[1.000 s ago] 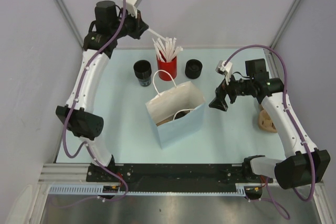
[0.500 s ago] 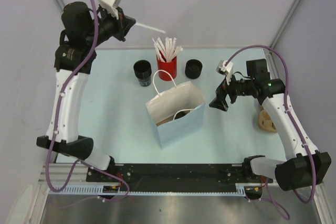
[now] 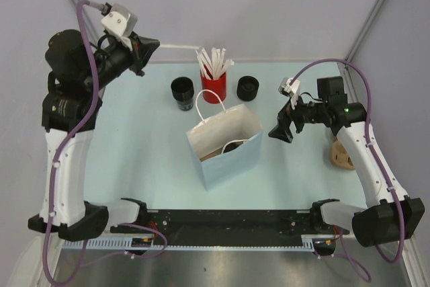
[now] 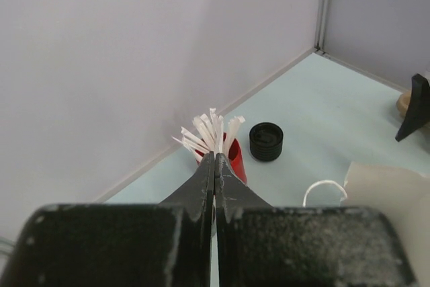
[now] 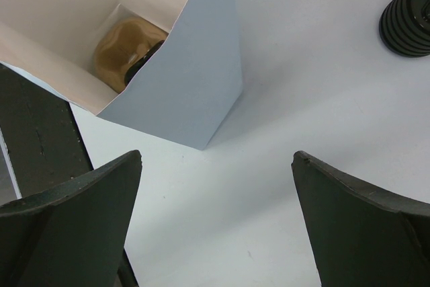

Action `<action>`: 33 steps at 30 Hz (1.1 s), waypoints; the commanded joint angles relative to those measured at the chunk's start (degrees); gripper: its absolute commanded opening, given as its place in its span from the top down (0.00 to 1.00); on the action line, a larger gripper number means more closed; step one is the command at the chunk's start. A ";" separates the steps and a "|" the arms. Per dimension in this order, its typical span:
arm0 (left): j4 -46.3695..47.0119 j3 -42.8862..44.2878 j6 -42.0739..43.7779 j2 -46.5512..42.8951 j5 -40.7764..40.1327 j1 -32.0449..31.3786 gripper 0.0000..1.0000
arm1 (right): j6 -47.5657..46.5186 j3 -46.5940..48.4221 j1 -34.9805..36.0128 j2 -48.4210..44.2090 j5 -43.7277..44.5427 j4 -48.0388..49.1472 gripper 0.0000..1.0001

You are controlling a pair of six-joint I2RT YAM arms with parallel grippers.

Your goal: Pack the takeout coffee

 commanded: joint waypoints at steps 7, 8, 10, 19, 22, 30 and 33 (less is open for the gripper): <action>0.27 -11.02 3.55 -12.80 7.34 0.09 1.00 | -0.62 -0.28 -0.14 -1.69 -0.83 1.49 0.00; 0.01 -11.56 3.99 -13.42 8.48 0.09 1.00 | -0.71 -0.28 -0.22 -1.61 -0.83 1.40 0.00; -0.52 -13.05 4.78 -15.09 9.89 0.09 1.00 | -0.62 -0.28 -0.22 -1.52 -0.83 1.49 0.00; -5.09 -18.77 9.88 -20.18 18.06 0.09 1.00 | 1.57 -0.63 -0.22 -1.34 1.62 3.50 0.00; -6.15 -20.09 11.02 -21.24 18.86 0.09 1.00 | 2.54 -0.89 -0.22 -1.17 3.03 4.47 0.00; -8.79 -22.46 13.93 -22.91 21.49 0.09 1.00 | 3.07 -0.89 -0.22 -0.90 3.91 4.83 0.00; -6.94 -23.25 12.96 -24.85 22.37 0.09 1.00 | 3.07 -0.89 -0.23 -0.81 4.35 5.00 0.00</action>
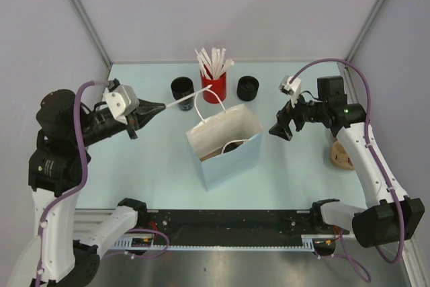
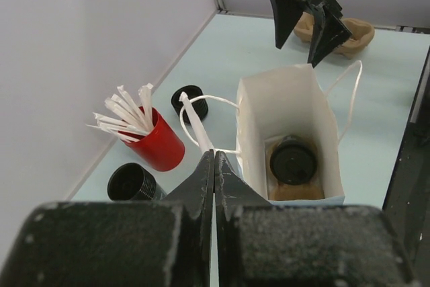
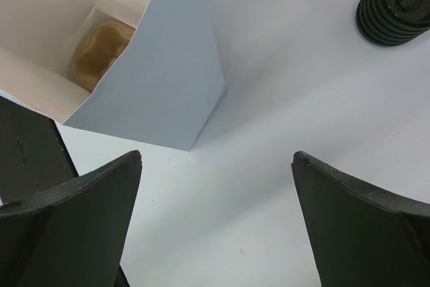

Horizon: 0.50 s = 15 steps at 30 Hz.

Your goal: Pack the takeout coffee

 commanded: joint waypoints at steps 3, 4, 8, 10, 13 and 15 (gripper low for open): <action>3.07 0.27 -1.45 -2.29 3.50 0.05 1.00 | 0.76 -0.04 -0.20 -0.38 0.99 2.12 0.00; 5.26 0.36 -3.72 -2.38 2.80 0.05 1.00 | 0.84 -0.04 -0.12 -0.29 0.99 2.12 0.00; 11.23 1.15 -7.69 -1.68 -6.33 0.05 1.00 | 0.84 -0.04 -0.12 -0.29 0.99 2.20 0.00; 12.83 1.41 -8.84 -0.89 -7.05 0.05 1.00 | 0.93 -0.04 -0.20 -0.20 1.16 2.12 0.00; 14.15 1.94 -10.59 -0.19 -4.86 0.05 1.00 | 0.93 -0.04 -0.29 -0.37 1.25 2.21 0.00; 13.81 2.47 -10.86 -0.27 -2.24 0.05 1.00 | 0.93 -0.04 -0.47 -0.46 1.16 2.12 0.00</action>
